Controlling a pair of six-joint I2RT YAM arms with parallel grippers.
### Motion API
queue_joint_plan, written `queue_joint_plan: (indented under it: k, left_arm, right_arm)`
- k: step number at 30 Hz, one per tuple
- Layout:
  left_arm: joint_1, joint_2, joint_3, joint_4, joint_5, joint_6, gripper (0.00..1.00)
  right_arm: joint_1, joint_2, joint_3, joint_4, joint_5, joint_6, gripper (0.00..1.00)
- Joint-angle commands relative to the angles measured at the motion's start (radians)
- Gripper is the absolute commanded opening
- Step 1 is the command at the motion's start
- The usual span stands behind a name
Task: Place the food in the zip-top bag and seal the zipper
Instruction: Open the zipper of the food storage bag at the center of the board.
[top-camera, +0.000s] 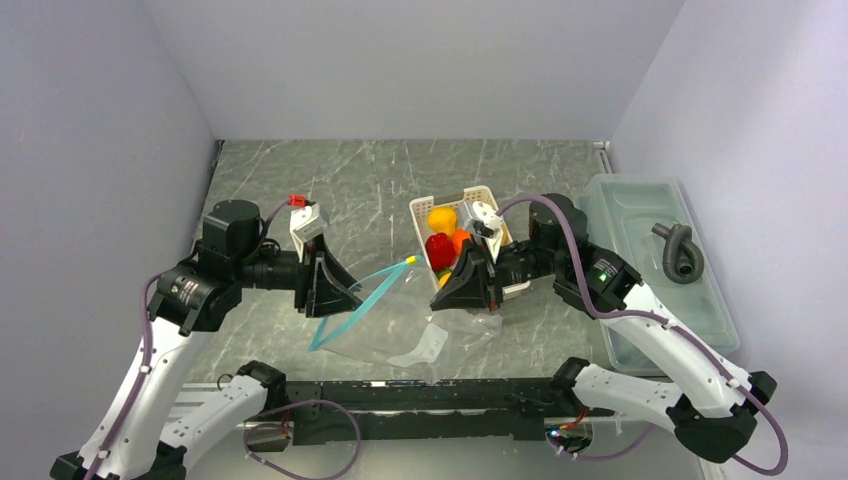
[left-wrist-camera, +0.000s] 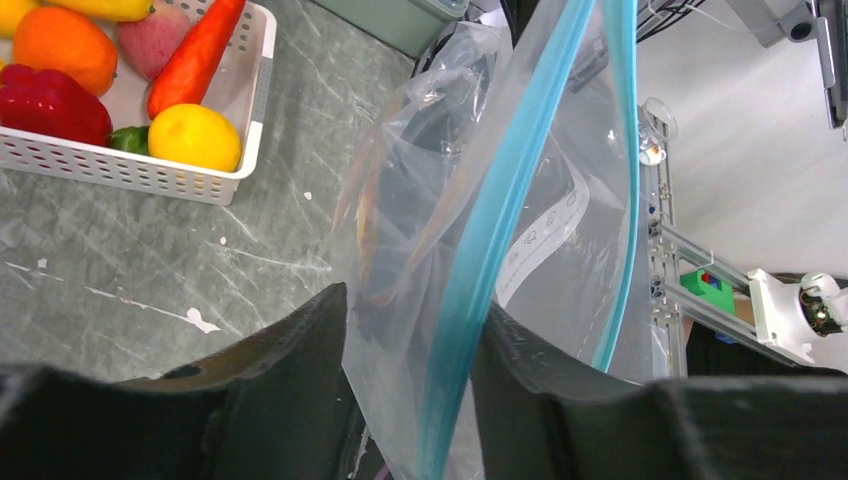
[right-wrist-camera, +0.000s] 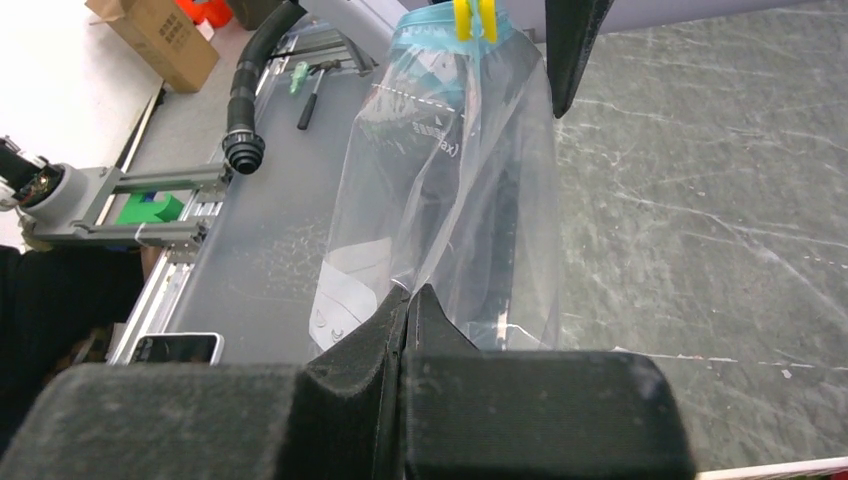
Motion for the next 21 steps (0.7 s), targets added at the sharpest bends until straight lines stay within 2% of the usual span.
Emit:
queue_joint_plan:
  k: [1,6,7,8,9,13,17,18,21]
  left_arm:
    - [-0.004,0.003,0.003,0.039,0.041,0.010,0.47]
    - [-0.003,0.000,-0.005,0.066,0.049,-0.003,0.28]
    - [-0.003,0.001,-0.008,0.071,0.054,-0.005,0.21]
    - [-0.003,0.000,-0.010,0.073,0.051,-0.006,0.07]
    - [-0.004,-0.002,-0.009,0.071,0.036,-0.007,0.00]
    - [-0.003,-0.023,-0.016,0.099,-0.022,-0.032,0.00]
    - [-0.003,-0.045,-0.012,0.098,-0.092,-0.043,0.00]
    - [-0.003,-0.048,-0.012,0.091,-0.106,-0.042,0.00]
    - [-0.003,-0.055,-0.013,0.070,-0.157,-0.041,0.00]
  right_arm:
    - [0.000,-0.003,0.039,0.054,-0.020,0.022,0.00]
    - [0.000,0.005,0.034,0.059,-0.015,0.035,0.00]
    - [0.000,0.006,0.034,0.058,-0.012,0.035,0.00]
    - [0.001,0.007,0.034,0.057,-0.008,0.036,0.00]
    - [0.000,0.006,0.034,0.057,-0.002,0.037,0.00]
    - [0.000,0.004,0.043,0.024,0.050,0.028,0.02]
    - [0.000,-0.025,0.039,-0.020,0.179,0.015,0.30]
    - [-0.001,-0.035,0.037,-0.030,0.224,0.014,0.40]
    - [-0.002,-0.055,0.037,-0.058,0.368,0.023,0.52]
